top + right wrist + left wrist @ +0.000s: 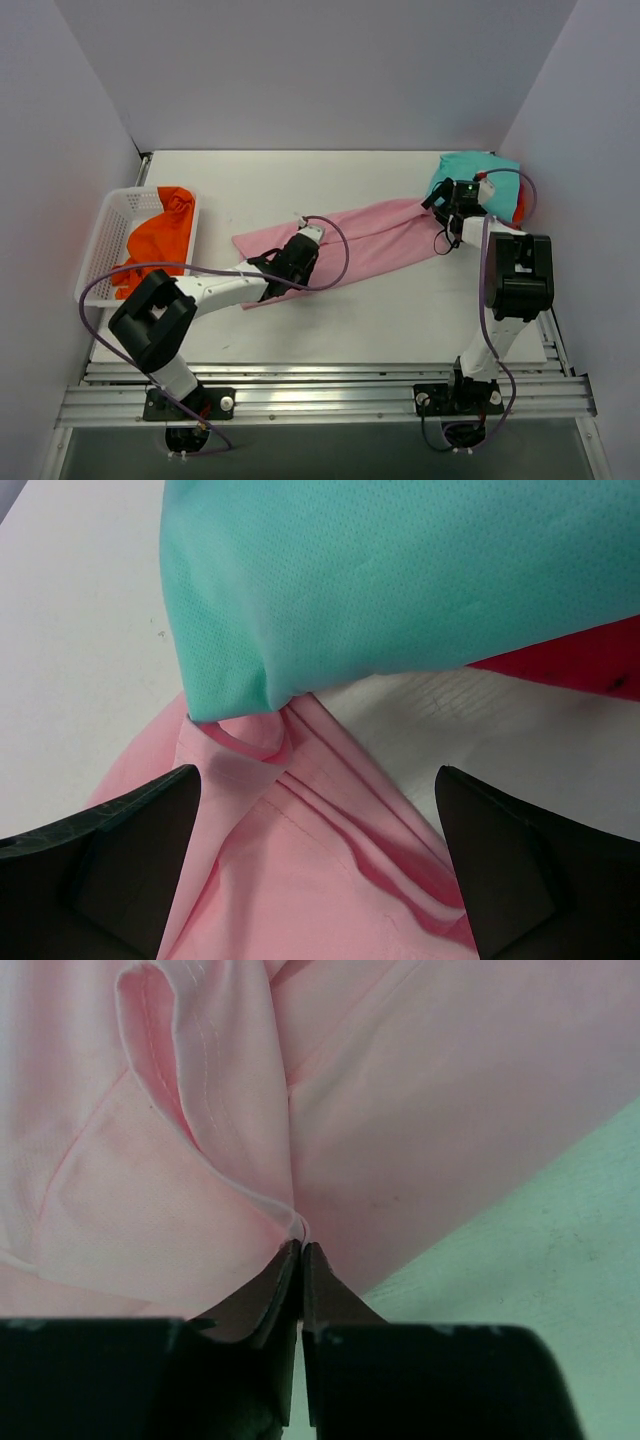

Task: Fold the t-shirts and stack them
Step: Fold the other side of the tshirt into a rectangle

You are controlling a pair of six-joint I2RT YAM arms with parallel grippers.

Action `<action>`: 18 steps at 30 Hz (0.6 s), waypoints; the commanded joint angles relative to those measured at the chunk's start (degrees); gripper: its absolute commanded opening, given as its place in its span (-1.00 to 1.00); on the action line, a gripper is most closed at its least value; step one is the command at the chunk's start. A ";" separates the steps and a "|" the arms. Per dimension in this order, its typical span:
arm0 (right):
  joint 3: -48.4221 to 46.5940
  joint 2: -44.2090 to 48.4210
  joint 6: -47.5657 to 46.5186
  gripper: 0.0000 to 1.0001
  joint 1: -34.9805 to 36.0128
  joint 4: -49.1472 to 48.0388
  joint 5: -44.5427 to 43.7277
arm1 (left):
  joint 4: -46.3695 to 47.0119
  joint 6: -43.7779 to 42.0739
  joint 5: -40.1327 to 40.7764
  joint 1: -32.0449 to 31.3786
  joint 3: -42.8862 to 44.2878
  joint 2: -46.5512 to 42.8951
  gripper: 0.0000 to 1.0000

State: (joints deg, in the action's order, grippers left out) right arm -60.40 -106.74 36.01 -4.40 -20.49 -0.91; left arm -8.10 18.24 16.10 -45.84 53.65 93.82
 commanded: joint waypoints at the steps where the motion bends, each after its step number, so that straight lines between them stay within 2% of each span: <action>1: -0.86 -0.66 0.20 1.00 -0.78 -1.04 0.29 | -7.36 -2.07 10.42 -3.72 5.84 2.59 -0.68; 2: -0.86 -0.66 0.20 1.00 -0.69 -1.04 0.29 | -11.37 -1.55 13.58 -4.68 7.07 4.60 -0.57; 3: -0.77 -0.58 0.20 1.00 -0.69 -1.13 0.29 | -13.15 -1.11 20.22 -6.69 8.39 5.75 -0.44; 4: -0.77 -0.66 0.20 1.00 -0.69 -1.13 0.29 | -17.17 -0.32 24.46 -7.84 10.93 6.98 0.00; 5: -0.77 -0.75 0.20 1.00 -0.78 -1.22 0.29 | -18.95 0.82 28.86 -9.07 12.17 9.25 0.27; 7: -0.86 -1.01 0.11 1.00 -0.87 -1.22 0.29 | -21.95 2.76 36.25 -11.53 14.54 10.85 0.62; 8: -1.03 -1.10 0.11 1.00 -0.78 -1.31 0.29 | -21.96 3.46 37.42 -11.98 14.56 10.60 0.77; 10: -1.21 -1.45 0.11 1.00 -0.87 -1.31 0.29 | -19.25 3.12 35.86 -12.25 12.90 8.15 0.82; 13: -1.47 -1.89 0.20 1.00 -0.87 -1.31 0.29 | -8.89 1.71 31.21 -10.68 5.08 -1.68 0.89; 15: -1.39 -1.89 0.29 1.00 -0.87 -1.57 0.29 | -1.94 2.50 23.22 -5.07 -0.72 -8.72 0.90; 18: -1.21 -1.98 0.55 1.00 -0.69 -2.27 2.14 | 1.85 5.74 14.16 5.39 -4.16 -11.38 0.86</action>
State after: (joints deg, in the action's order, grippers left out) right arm -60.42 -108.86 36.07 -4.91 -21.23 0.21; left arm -15.42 20.69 38.46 -49.30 51.44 85.93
